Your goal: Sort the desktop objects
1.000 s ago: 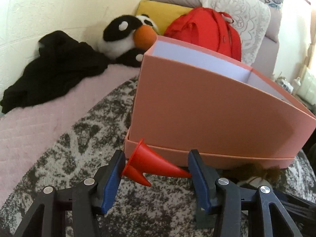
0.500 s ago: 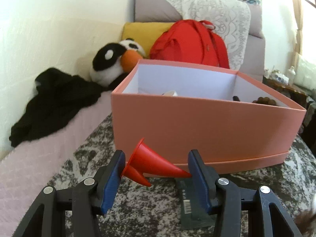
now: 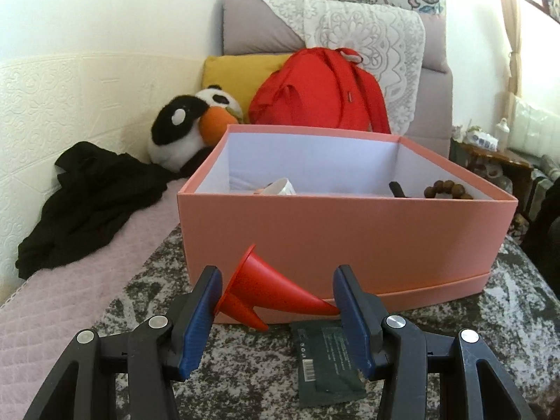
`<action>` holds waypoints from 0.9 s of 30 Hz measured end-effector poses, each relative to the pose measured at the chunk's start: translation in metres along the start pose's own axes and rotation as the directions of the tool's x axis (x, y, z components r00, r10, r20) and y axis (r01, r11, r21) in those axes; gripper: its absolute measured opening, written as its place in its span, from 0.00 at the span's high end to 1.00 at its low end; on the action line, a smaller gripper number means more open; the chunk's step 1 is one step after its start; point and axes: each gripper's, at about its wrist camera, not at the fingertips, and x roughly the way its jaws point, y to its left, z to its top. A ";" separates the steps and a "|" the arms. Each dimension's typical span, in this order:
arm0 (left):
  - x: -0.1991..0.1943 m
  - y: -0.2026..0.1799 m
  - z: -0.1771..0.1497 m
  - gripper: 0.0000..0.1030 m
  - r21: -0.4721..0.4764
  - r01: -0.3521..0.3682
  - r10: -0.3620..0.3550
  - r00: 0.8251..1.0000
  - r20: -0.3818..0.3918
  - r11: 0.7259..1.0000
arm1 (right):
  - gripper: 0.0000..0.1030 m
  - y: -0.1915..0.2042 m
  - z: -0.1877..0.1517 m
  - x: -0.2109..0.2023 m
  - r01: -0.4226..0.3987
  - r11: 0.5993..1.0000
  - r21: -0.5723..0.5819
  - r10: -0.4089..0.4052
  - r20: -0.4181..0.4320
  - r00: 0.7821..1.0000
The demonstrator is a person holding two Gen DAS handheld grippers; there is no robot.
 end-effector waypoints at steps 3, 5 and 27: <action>-0.008 0.004 0.011 0.45 -0.015 0.017 -0.016 1.000 0.010 1.000 | 0.43 0.002 0.010 -0.007 -0.024 1.000 -0.007 0.024 0.026 0.999; -0.013 0.003 0.028 0.45 -0.015 0.022 -0.022 0.999 0.032 1.000 | 0.43 0.004 0.023 -0.013 -0.042 0.999 -0.026 0.044 0.052 0.998; 0.101 -0.002 0.116 0.00 -0.183 0.141 -0.136 0.990 0.038 0.973 | 0.04 -0.040 0.166 0.118 0.117 0.993 0.019 -0.118 0.244 0.962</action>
